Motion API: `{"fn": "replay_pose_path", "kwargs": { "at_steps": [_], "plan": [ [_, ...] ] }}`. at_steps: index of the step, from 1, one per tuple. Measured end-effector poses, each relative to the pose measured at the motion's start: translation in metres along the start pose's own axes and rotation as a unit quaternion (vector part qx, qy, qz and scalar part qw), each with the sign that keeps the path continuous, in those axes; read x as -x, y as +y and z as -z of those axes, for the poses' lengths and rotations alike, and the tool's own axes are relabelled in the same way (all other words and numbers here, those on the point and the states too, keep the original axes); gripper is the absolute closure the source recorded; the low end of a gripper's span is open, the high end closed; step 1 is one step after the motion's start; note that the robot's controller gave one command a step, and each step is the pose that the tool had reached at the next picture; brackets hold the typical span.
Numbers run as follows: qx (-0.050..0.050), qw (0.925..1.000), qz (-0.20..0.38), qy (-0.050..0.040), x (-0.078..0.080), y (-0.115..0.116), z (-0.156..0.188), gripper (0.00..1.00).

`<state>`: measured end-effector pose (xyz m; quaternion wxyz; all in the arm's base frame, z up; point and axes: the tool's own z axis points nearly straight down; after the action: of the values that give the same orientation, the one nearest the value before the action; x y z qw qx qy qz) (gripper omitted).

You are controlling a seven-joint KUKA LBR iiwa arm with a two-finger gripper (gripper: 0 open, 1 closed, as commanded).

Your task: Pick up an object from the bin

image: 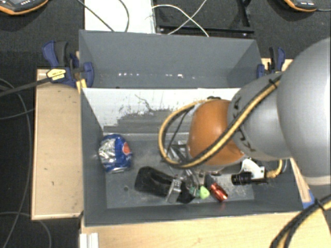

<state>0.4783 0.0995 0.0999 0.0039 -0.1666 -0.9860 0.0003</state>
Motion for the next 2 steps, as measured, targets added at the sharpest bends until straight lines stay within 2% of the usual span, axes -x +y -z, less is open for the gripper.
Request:
{"fn": "replay_pose_path", "kwargs": {
  "at_steps": [1,2],
  "plan": [
    [0.003,1.0,-0.002,-0.0045,-0.008,0.0175,-0.0298,0.0],
    [0.0,0.9979,-0.065,0.0024,0.0002,0.0169,-0.0302,1.0]
  ]
}}
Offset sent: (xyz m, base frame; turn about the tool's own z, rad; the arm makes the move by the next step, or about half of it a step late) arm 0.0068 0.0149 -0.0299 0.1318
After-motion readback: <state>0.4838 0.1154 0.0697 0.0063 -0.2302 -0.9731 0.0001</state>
